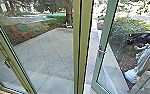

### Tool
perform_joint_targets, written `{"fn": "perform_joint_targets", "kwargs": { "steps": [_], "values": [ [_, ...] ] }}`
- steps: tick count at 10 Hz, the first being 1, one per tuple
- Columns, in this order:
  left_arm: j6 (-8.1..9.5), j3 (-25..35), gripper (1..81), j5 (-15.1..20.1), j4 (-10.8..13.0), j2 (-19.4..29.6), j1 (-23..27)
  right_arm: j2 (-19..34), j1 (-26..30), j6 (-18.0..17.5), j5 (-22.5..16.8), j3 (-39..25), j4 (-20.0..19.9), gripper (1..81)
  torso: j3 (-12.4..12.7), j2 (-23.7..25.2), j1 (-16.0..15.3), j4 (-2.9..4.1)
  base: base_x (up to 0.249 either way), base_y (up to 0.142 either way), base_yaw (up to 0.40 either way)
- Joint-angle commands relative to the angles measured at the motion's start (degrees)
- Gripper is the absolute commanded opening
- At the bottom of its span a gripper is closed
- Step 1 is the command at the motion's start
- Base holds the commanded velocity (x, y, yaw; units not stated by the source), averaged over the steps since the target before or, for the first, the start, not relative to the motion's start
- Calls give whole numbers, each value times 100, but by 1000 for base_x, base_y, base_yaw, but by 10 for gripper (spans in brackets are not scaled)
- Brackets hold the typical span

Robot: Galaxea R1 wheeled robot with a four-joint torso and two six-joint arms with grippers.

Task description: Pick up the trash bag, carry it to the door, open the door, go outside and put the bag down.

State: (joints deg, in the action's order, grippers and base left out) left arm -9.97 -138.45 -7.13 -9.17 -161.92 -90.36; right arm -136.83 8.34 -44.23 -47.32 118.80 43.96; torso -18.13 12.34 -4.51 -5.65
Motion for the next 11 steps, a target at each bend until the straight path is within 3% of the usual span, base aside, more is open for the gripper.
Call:
{"fn": "perform_joint_targets", "kwargs": {
  "steps": [1, 8, 9, 11],
  "values": [
    [22, 63, 10, 397, -32, 18, 48, 12, 998, 168, -128, 151, 402, 811, 0, 0, 0, 0, 0, 0, 0],
    [22, 55, 10, 423, -173, 36, 40, 127, 998, 634, -67, 572, 754, 811, 0, 0, 0, 0, 0, 0, 0],
    [22, 55, 10, 431, -181, 36, 31, 127, 954, 643, -31, 634, 746, 811, 0, 0, 0, -174, 0, 0, 0],
    [22, 55, 10, 423, -190, 45, 13, 179, 840, 644, 100, 661, 737, 811, 0, 0, 0, -366, 0, 0, 0]
  ]
}}
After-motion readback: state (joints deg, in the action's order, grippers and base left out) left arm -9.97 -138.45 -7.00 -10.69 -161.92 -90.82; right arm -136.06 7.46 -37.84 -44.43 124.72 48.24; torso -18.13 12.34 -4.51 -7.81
